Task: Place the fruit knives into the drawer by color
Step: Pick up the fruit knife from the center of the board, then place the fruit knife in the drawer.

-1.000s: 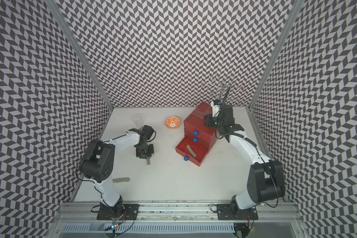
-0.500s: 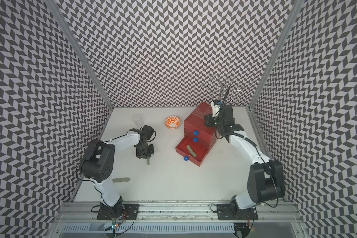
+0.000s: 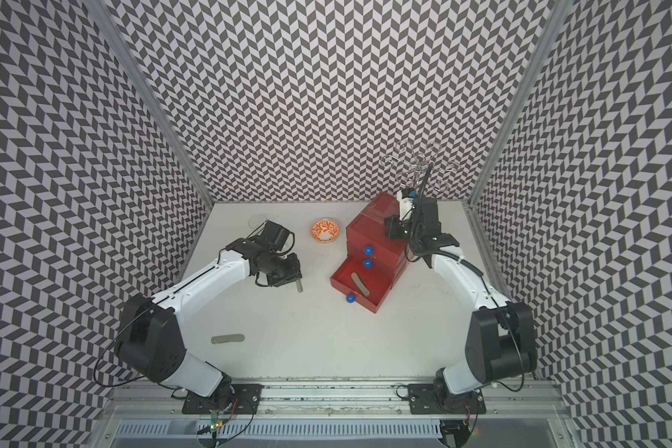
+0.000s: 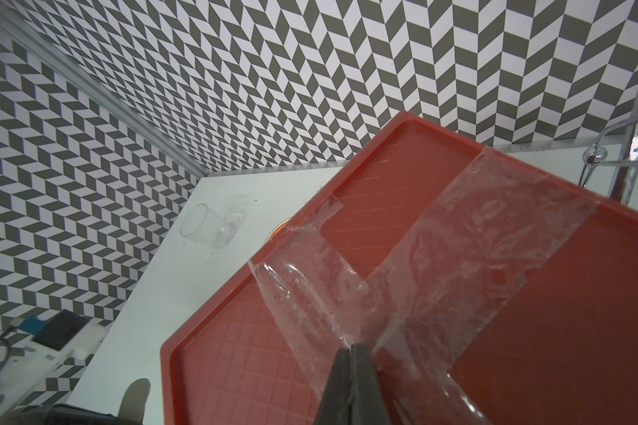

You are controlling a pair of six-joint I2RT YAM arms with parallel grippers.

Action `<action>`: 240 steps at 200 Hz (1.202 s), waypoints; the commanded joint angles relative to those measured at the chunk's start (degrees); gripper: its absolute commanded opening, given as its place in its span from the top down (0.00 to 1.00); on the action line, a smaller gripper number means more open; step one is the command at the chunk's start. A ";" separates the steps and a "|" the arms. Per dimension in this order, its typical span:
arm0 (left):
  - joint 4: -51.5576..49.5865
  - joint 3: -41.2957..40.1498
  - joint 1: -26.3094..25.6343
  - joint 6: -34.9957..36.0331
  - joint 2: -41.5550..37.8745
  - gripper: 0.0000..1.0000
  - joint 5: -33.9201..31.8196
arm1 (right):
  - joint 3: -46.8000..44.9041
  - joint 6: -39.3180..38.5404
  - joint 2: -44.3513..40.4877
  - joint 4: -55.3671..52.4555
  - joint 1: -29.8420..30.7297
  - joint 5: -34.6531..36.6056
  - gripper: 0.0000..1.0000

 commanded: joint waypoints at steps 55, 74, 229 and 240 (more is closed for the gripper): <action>28.23 -3.49 -10.45 -20.55 2.51 1.00 4.12 | -3.10 -0.39 2.32 -18.76 -0.08 3.56 0.99; 31.22 -2.87 -11.54 -23.23 4.23 1.00 3.21 | -3.23 -0.52 2.00 -18.81 -0.05 3.56 0.99; 32.71 4.94 -17.78 -25.86 20.52 1.00 -0.40 | -3.83 -0.37 2.36 -18.27 -0.11 2.87 0.99; 32.73 5.25 -18.01 -25.87 21.16 1.00 -0.41 | -3.94 -0.32 2.50 -18.18 -0.17 2.71 0.99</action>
